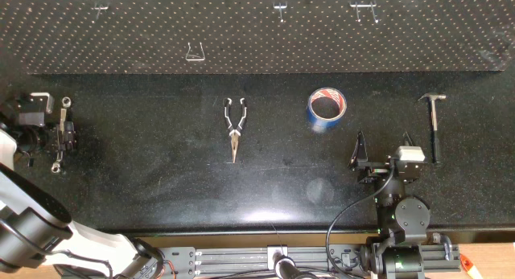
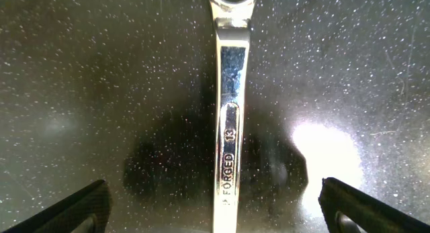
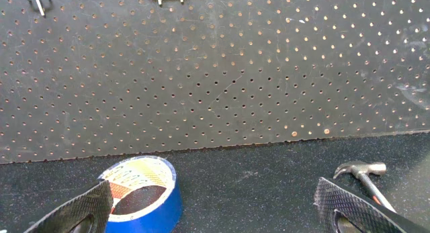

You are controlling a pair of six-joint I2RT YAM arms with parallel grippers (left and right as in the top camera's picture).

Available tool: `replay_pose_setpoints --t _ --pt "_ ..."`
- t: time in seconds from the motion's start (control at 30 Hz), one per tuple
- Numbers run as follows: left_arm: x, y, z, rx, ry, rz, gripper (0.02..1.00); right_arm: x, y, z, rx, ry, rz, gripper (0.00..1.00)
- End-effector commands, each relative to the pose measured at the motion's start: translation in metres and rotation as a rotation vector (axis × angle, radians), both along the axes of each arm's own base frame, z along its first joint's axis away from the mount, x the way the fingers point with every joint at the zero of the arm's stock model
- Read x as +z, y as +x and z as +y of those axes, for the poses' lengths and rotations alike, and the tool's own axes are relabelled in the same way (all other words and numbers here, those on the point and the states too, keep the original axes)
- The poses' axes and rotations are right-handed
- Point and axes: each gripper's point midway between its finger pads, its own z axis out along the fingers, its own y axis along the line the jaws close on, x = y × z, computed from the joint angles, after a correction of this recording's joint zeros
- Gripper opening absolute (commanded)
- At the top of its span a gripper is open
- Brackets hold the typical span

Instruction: Place Tools Onto Pegboard

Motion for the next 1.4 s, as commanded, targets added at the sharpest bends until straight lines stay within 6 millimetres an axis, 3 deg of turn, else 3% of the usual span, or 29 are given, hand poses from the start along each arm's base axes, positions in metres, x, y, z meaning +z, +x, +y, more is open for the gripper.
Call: replay_pose_setpoints --t 0.03,0.3,0.43,0.47,0.7,0.87,1.4 --pt "-0.0128 0.0007 0.0023 0.017 -0.018 0.027 0.993 -0.0002 -0.0005 -0.0011 -0.009 -0.008 -0.002 0.980" --pt "-0.0148 0.0008 0.0017 0.020 -0.026 0.029 0.976 -0.0001 -0.0005 -0.0011 -0.009 -0.008 -0.003 0.980" --pt "-0.0154 0.0005 0.0014 0.020 -0.027 0.031 0.805 -0.0001 -0.0005 -0.0011 -0.009 -0.008 -0.003 0.980" --pt "-0.0158 -0.0001 0.0009 0.020 -0.030 0.033 0.684 -0.0001 -0.0005 -0.0011 -0.009 -0.008 -0.003 0.980" --pt "-0.0162 -0.0015 -0.0006 0.024 -0.038 0.039 0.386 -0.0002 -0.0005 -0.0011 -0.009 -0.008 -0.002 0.980" --pt "-0.0162 -0.0012 -0.0005 0.072 -0.055 0.038 0.375 -0.0001 -0.0005 -0.0011 -0.009 -0.008 -0.003 0.980" --pt "-0.0166 -0.0025 -0.0016 0.073 -0.060 0.043 0.187 -0.0002 -0.0005 -0.0011 -0.009 -0.008 -0.002 0.980"
